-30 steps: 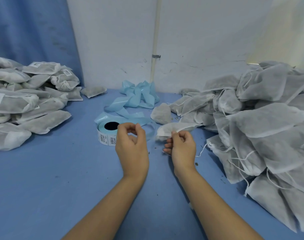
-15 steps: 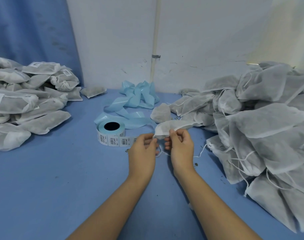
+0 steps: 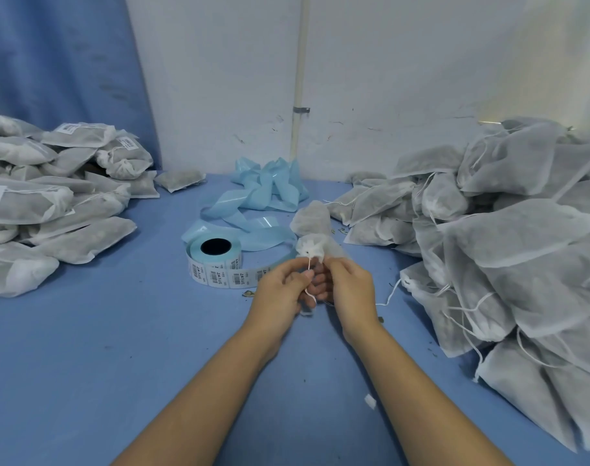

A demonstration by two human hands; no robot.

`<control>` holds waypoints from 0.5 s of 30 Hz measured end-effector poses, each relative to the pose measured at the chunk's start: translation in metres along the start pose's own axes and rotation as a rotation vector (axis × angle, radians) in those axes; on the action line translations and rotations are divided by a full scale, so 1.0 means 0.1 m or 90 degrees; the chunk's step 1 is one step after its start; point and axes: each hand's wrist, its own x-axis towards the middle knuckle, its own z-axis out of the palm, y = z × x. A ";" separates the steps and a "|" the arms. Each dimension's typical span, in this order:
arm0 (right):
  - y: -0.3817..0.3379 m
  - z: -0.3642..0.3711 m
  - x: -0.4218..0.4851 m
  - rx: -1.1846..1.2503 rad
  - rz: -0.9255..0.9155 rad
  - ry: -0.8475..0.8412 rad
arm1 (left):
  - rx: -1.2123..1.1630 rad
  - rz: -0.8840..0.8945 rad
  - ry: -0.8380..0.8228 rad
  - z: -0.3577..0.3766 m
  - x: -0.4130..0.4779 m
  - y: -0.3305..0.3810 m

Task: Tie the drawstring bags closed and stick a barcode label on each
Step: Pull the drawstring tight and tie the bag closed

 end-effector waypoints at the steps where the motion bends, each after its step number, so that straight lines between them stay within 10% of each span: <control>1: -0.01 0.01 -0.03 0.020 -0.008 -0.031 | 0.005 0.003 0.002 0.00 0.01 -0.01; 15: -0.08 -0.03 -0.06 0.113 0.032 -0.089 | 0.100 -0.073 -0.110 -0.10 0.08 0.05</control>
